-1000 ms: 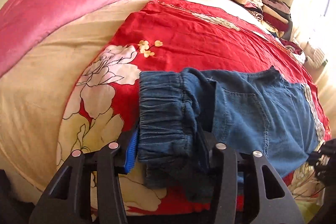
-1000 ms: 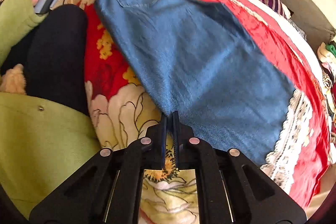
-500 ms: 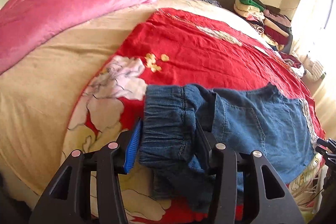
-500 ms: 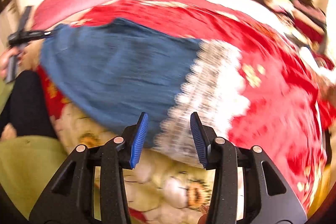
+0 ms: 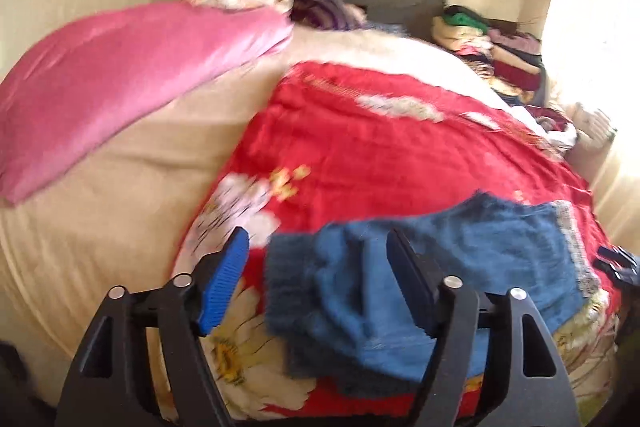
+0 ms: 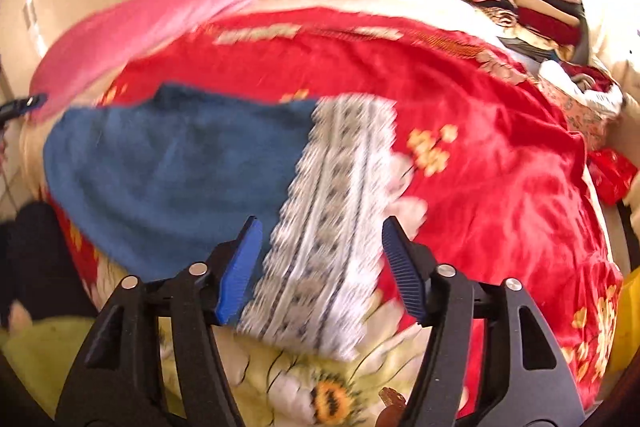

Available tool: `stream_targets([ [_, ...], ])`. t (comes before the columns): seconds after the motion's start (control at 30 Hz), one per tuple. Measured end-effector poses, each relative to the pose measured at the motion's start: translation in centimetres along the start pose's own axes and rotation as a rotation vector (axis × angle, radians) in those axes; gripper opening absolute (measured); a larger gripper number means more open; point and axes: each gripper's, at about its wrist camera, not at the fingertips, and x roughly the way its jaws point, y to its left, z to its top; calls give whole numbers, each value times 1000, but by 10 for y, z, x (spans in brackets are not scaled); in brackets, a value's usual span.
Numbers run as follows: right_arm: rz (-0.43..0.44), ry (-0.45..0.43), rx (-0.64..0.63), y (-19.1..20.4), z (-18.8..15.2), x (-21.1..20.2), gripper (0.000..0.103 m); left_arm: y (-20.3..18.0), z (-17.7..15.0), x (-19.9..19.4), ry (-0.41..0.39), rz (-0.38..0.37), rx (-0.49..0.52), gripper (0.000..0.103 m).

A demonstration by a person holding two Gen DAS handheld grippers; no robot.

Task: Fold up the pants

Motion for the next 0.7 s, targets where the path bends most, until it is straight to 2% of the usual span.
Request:
stream_targets([
  [0.03, -1, -11, 17, -4, 6, 1, 57, -9, 6, 1, -3, -22, 22, 77],
  [0.17, 8, -45, 69, -20, 32, 14, 61, -45, 17, 23, 17, -71, 111, 78],
  [0.23, 8, -53, 81, -25, 43, 22, 62, -62, 21, 41, 46, -133, 135, 78],
  [0.3, 1, -43, 93, -31, 56, 35, 63, -79, 24, 59, 81, -189, 156, 85],
  [0.33, 4, -38, 101, -33, 59, 39, 63, -90, 25, 72, 107, -220, 175, 86],
  [0.53, 78, 20, 214, -64, 77, 80, 63, -134, 24, 136, 249, -373, 219, 86],
  [0.7, 172, 71, 254, -74, 78, 111, 63, -161, 25, 182, 309, -403, 288, 86],
])
